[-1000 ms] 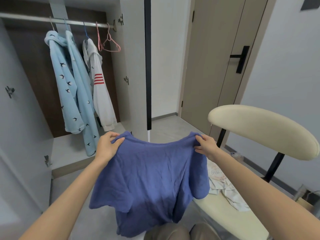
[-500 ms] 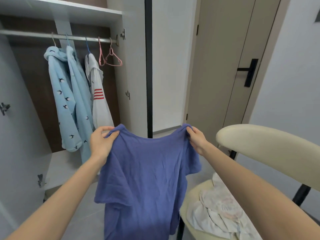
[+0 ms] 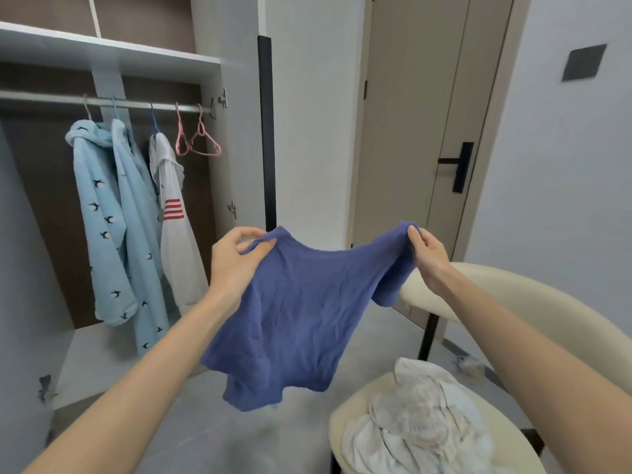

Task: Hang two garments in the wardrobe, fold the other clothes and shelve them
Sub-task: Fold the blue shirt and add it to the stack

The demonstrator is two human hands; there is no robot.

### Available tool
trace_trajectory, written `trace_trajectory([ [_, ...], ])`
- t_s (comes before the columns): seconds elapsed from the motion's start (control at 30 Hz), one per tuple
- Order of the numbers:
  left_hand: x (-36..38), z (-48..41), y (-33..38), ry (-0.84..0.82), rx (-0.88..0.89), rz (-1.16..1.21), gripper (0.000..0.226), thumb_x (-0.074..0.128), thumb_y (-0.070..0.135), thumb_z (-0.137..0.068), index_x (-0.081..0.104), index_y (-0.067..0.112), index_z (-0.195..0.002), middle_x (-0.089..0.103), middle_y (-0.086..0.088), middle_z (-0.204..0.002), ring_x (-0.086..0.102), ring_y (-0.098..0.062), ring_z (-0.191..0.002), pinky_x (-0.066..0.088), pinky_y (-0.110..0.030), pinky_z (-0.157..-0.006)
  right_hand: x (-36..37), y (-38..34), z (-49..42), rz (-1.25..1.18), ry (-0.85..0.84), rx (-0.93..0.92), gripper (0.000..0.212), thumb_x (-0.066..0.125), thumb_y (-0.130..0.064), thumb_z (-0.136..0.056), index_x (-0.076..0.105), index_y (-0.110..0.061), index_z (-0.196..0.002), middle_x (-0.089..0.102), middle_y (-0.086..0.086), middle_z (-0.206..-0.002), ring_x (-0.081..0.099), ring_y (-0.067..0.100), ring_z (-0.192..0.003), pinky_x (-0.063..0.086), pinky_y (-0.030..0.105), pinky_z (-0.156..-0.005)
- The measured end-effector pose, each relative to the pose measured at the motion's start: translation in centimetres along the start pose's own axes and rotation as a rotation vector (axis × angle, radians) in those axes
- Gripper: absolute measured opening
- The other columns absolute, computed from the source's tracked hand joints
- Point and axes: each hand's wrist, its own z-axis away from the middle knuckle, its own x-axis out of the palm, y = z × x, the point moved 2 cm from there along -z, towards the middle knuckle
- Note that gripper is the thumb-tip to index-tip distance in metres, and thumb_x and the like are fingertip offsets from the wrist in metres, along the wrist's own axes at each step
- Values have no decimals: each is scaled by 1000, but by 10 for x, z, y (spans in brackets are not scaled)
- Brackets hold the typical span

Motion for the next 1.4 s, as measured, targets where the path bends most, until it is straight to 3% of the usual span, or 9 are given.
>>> trace_trajectory([
  [0.1, 37, 42, 10, -151, -59, 47, 10, 71, 24, -84, 65, 24, -92, 70, 19, -73, 65, 4, -72, 49, -11, -55, -52, 0, 31, 63, 84, 3, 23, 45, -37, -100, 60, -20, -101, 60, -5, -104, 50, 14, -103, 37, 30, -89],
  [0.33, 127, 160, 5, -440, -236, 111, 8, 69, 17, -85, 64, 23, -86, 73, 10, -70, 67, 0, -67, 47, -12, -52, -192, 33, 124, 203, 240, 102, 42, 37, -39, -102, 56, -14, -130, 56, 1, -130, 48, 17, -119, 34, 30, -95],
  [0.5, 189, 243, -5, -657, -294, 99, 11, 70, 13, -84, 64, 23, -81, 71, 10, -68, 65, 3, -64, 46, -10, -53, -279, 77, 189, 140, 370, 269, 45, 43, -36, -100, 50, -9, -136, 48, 9, -141, 41, 24, -132, 32, 38, -112],
  [0.67, 232, 315, -14, -853, -337, 82, 9, 71, 13, -83, 66, 21, -84, 68, 13, -87, 63, 9, -71, 44, -6, -58, -335, 111, 245, 66, 465, 394, 42, 41, -31, -102, 47, -5, -134, 51, 12, -134, 46, 27, -126, 35, 40, -107],
  [0.8, 252, 355, -10, -942, -373, 74, 8, 73, 14, -82, 67, 20, -84, 69, 8, -77, 64, 5, -63, 43, -7, -54, -360, 116, 271, -53, 503, 394, 36, 42, -25, -102, 50, -2, -128, 55, 12, -120, 53, 23, -106, 42, 33, -88],
  [0.9, 265, 377, -4, -1013, -346, 39, 7, 73, 17, -82, 67, 18, -86, 67, 7, -71, 62, 4, -61, 42, -6, -53, -375, 113, 283, -125, 534, 366, 21, 41, -22, -103, 57, -8, -102, 56, 10, -104, 54, 15, -82, 44, 24, -72],
  [1.1, 284, 418, 18, -1117, -349, 66, 9, 73, 18, -82, 65, 21, -83, 62, 17, -52, 59, 10, -54, 39, -5, -47, -415, 91, 306, -270, 695, 316, 22, 44, -14, -100, 56, -9, -82, 56, 2, -78, 57, 7, -67, 45, 15, -60],
  [1.2, 293, 443, 33, -1163, -330, 73, 11, 74, 23, -81, 64, 25, -80, 64, 16, -62, 59, 10, -57, 39, -4, -49, -439, 76, 323, -364, 781, 262, 12, 46, -8, -97, 56, -4, -93, 57, 5, -84, 57, 11, -74, 48, 17, -67],
  [1.4, 305, 520, 44, -1336, -404, 116, 13, 76, 21, -79, 62, 20, -76, 63, 17, -51, 57, 10, -50, 39, -6, -47, -483, 64, 395, -470, 897, 175, 27, 39, 0, -96, 58, -2, -77, 65, 6, -71, 57, 15, -74, 48, 22, -76],
])
